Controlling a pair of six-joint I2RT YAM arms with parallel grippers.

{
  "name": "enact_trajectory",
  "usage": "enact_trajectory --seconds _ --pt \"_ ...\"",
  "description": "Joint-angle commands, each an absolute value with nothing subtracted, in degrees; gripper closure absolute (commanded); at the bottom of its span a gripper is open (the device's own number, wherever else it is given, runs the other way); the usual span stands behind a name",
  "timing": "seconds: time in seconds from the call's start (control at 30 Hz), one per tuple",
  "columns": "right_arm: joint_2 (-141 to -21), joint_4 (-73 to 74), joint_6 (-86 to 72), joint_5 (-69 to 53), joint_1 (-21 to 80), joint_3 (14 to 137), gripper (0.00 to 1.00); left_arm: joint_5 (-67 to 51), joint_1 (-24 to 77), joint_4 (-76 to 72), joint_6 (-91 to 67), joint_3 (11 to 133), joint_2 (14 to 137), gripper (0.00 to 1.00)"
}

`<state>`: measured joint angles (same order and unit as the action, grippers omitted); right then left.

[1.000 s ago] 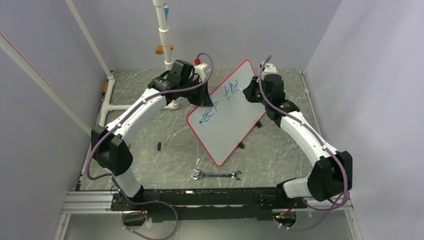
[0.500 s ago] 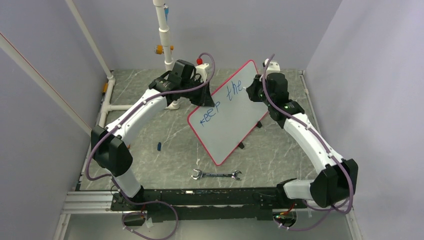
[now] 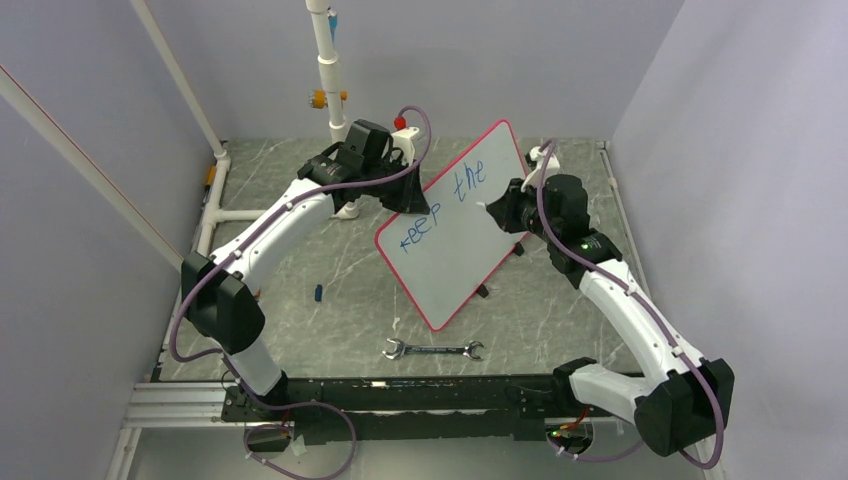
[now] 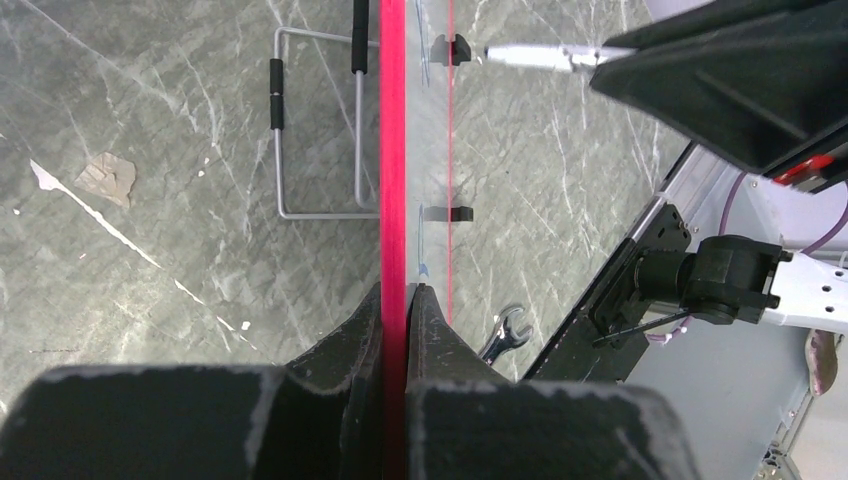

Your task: Write a sentence on the whiteboard

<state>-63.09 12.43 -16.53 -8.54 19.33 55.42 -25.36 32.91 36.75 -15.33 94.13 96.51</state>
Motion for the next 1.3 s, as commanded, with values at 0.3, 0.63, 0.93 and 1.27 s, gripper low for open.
enact_trajectory --seconds 0.3,0.63,0.93,1.27 --pt "-58.6 9.5 -13.0 -13.6 28.2 50.5 1.00 -17.4 30.3 35.8 -9.7 93.4 95.5 1.00" --pt "-58.1 5.5 -13.5 -11.9 36.2 48.4 1.00 -19.2 28.2 34.9 -11.2 92.9 96.4 1.00" --pt "-56.5 1.8 -13.3 -16.2 37.7 44.5 1.00 -19.7 26.7 35.0 -11.6 93.1 97.7 1.00" --pt "-59.2 0.3 -12.7 -17.9 39.7 44.9 1.00 -19.3 26.2 34.7 -11.7 92.8 98.0 1.00"
